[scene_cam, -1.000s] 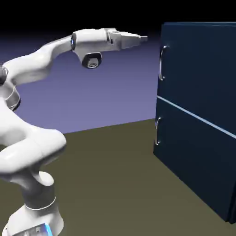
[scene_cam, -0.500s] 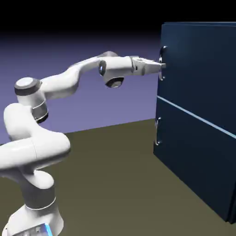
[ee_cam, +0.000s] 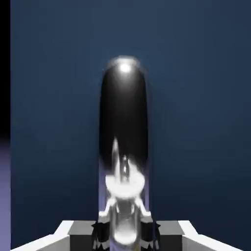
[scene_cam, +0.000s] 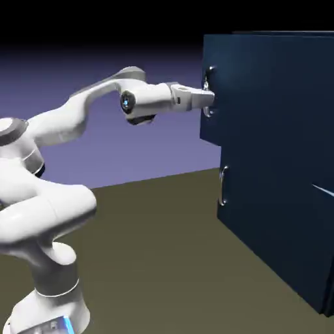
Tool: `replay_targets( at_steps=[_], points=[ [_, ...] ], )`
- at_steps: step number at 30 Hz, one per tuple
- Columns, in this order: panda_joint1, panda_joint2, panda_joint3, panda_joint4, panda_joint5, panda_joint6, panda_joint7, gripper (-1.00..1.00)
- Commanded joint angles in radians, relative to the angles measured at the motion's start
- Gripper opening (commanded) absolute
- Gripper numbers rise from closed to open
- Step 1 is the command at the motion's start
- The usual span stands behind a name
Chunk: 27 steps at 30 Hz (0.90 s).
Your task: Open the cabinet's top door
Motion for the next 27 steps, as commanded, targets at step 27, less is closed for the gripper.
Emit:
replay_targets(
  at_steps=[27],
  points=[
    [0.388, -0.078, -0.855, -0.643, -0.589, -0.763, -0.285, -1.0]
  ],
)
